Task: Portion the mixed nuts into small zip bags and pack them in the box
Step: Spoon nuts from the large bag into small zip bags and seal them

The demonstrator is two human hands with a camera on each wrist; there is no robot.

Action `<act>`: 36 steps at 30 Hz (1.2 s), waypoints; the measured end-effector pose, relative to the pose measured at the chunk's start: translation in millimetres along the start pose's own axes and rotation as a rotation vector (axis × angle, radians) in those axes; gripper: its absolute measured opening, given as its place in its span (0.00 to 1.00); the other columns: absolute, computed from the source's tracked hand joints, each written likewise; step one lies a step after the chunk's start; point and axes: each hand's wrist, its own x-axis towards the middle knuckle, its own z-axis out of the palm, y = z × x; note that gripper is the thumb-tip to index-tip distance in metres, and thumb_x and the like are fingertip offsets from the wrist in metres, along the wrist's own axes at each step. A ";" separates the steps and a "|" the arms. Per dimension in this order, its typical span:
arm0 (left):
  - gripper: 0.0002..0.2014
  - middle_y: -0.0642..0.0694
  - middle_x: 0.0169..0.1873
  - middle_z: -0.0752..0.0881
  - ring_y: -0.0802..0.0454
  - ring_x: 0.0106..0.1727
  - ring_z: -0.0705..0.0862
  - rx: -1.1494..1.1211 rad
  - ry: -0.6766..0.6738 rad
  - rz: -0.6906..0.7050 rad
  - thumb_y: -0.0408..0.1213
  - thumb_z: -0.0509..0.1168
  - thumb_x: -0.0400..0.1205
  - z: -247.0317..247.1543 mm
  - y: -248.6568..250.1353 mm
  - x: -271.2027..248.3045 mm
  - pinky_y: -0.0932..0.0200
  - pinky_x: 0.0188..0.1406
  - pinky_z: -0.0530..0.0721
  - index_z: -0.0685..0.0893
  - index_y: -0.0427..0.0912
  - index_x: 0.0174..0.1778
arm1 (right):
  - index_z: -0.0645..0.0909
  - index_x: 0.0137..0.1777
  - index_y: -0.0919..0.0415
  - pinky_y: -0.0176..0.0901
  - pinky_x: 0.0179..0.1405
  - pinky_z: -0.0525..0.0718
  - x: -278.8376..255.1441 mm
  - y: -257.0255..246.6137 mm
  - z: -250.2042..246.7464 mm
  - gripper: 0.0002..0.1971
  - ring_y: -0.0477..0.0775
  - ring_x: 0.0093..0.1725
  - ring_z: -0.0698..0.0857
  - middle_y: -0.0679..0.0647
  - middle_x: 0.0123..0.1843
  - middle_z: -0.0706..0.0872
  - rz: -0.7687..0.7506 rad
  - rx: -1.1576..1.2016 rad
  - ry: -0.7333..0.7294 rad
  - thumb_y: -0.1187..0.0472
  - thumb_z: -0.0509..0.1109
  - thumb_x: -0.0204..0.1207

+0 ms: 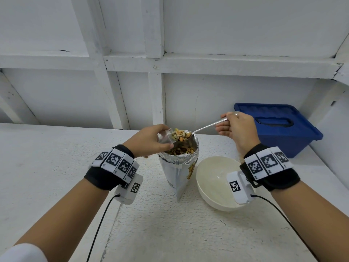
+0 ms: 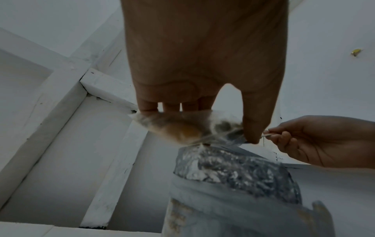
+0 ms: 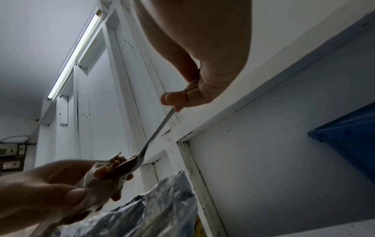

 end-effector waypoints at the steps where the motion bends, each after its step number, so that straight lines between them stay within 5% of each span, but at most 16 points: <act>1: 0.28 0.53 0.53 0.77 0.43 0.45 0.84 -0.005 -0.005 0.000 0.45 0.69 0.77 0.5 1.6 -0.2 0.63 0.16 0.81 0.70 0.45 0.72 | 0.78 0.40 0.62 0.31 0.21 0.81 -0.9 -0.6 2.5 0.12 0.43 0.21 0.83 0.55 0.26 0.84 -0.002 0.003 -0.020 0.67 0.56 0.83; 9: 0.27 0.47 0.52 0.79 0.56 0.28 0.79 -0.085 0.023 -0.003 0.45 0.70 0.76 6.8 2.7 -1.8 0.63 0.15 0.80 0.71 0.45 0.70 | 0.78 0.40 0.57 0.34 0.26 0.83 -7.4 -11.3 29.0 0.11 0.46 0.24 0.83 0.58 0.31 0.84 -0.161 -0.179 -0.107 0.64 0.57 0.83; 13: 0.24 0.50 0.49 0.81 0.55 0.36 0.83 -0.160 0.091 0.012 0.44 0.70 0.76 11.8 -0.2 -5.3 0.58 0.23 0.85 0.72 0.48 0.66 | 0.78 0.45 0.60 0.33 0.30 0.85 -16.9 -24.5 38.9 0.10 0.42 0.27 0.84 0.54 0.33 0.83 -0.405 -0.310 -0.178 0.62 0.57 0.84; 15: 0.21 0.52 0.48 0.81 0.54 0.37 0.83 -0.212 0.146 0.014 0.44 0.70 0.76 14.6 -3.9 -6.8 0.64 0.23 0.82 0.72 0.49 0.63 | 0.79 0.48 0.61 0.34 0.31 0.85 -21.8 -31.7 41.2 0.09 0.44 0.29 0.85 0.55 0.35 0.85 -0.553 -0.346 -0.202 0.61 0.58 0.84; 18: 0.23 0.50 0.51 0.84 0.53 0.49 0.82 -0.225 0.227 0.007 0.46 0.70 0.76 15.5 -12.7 -7.1 0.72 0.36 0.78 0.75 0.44 0.65 | 0.79 0.47 0.60 0.41 0.32 0.86 -22.6 -38.6 39.4 0.08 0.44 0.29 0.86 0.51 0.34 0.84 -0.706 -0.350 -0.169 0.60 0.59 0.83; 24: 0.18 0.51 0.48 0.85 0.54 0.46 0.84 -0.247 0.253 -0.004 0.44 0.70 0.77 14.6 -24.6 -11.2 0.68 0.42 0.79 0.78 0.47 0.61 | 0.80 0.50 0.63 0.41 0.32 0.86 -25.2 -17.7 22.3 0.10 0.43 0.32 0.85 0.48 0.34 0.83 -0.766 -0.419 -0.100 0.59 0.60 0.83; 31: 0.19 0.53 0.43 0.84 0.59 0.40 0.83 -0.280 0.237 -0.014 0.44 0.70 0.77 17.5 -26.4 -12.2 0.69 0.35 0.75 0.77 0.45 0.63 | 0.83 0.50 0.67 0.33 0.36 0.80 -35.2 23.4 17.6 0.16 0.53 0.34 0.84 0.57 0.38 0.87 -0.947 -0.705 -0.305 0.57 0.56 0.81; 34: 0.19 0.57 0.38 0.82 0.63 0.35 0.81 -0.282 0.234 -0.009 0.44 0.69 0.77 18.5 -26.1 -11.6 0.68 0.33 0.76 0.77 0.46 0.63 | 0.82 0.51 0.66 0.51 0.35 0.84 -34.9 37.9 20.8 0.17 0.57 0.34 0.84 0.59 0.37 0.86 -0.944 -0.836 -0.355 0.56 0.54 0.81; 36: 0.19 0.58 0.40 0.82 0.64 0.39 0.82 -0.274 0.240 -0.006 0.44 0.70 0.77 18.8 -27.2 -11.2 0.69 0.35 0.76 0.77 0.46 0.62 | 0.82 0.50 0.67 0.49 0.34 0.85 -34.7 45.4 22.1 0.19 0.59 0.34 0.84 0.59 0.36 0.86 -0.923 -0.859 -0.347 0.56 0.53 0.81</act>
